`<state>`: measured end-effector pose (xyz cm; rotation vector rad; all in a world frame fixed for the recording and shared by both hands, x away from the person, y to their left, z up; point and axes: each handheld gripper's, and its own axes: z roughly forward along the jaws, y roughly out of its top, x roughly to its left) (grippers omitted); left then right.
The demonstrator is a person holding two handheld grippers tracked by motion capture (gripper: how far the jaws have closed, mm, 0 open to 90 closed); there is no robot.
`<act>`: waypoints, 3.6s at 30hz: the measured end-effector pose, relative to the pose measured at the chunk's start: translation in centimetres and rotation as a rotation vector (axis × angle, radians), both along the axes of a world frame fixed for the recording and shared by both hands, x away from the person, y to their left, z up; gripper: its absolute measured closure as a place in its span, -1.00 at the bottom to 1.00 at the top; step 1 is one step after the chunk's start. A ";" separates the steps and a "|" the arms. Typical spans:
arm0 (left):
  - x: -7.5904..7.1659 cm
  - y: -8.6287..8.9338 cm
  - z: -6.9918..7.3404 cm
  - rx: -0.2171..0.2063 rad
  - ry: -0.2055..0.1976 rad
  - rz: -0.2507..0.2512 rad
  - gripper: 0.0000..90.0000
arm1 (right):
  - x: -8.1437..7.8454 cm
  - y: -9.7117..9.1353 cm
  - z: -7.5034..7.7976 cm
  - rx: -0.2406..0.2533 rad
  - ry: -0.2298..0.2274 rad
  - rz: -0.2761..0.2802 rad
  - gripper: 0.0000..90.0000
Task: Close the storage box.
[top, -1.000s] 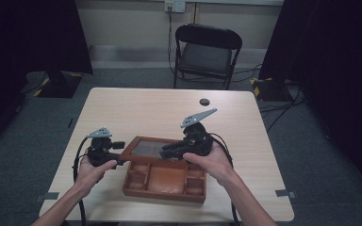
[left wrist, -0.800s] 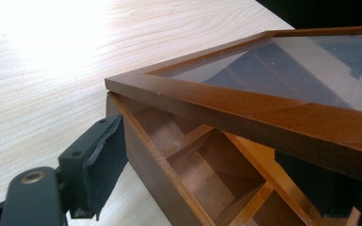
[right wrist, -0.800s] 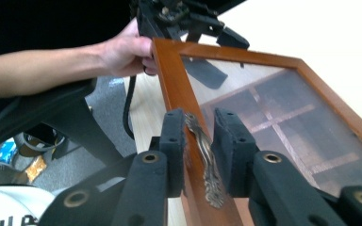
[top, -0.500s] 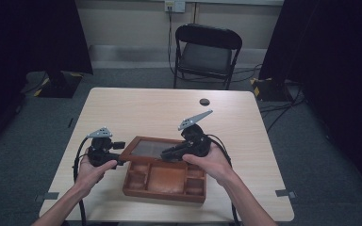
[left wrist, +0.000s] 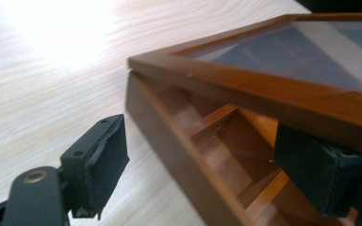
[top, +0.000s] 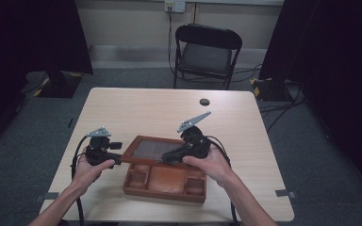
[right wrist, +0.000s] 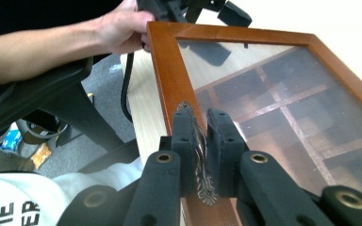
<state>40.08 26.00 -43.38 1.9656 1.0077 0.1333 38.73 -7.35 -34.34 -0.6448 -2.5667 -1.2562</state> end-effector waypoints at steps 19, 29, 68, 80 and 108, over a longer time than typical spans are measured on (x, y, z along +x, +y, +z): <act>1.2 2.4 -0.4 -0.012 0.013 0.110 -0.55 | -1.6 -0.3 -2.1 -0.059 -0.009 0.040 0.82; 1.4 2.9 -0.7 -0.008 0.018 0.135 -0.55 | -2.8 -0.2 -3.5 -0.085 -0.046 0.027 0.82; 1.5 2.8 -1.3 0.035 0.052 0.143 -0.53 | -2.7 0.1 -7.5 -0.129 0.052 -0.025 0.20; 1.1 3.9 -1.6 0.129 0.074 0.131 -0.51 | -0.7 -8.9 -5.7 -0.055 -0.026 -0.486 -0.67; 1.6 4.4 -6.6 0.313 -0.024 0.278 -1.00 | 0.8 -17.5 -15.0 -0.409 -0.165 -0.916 -1.00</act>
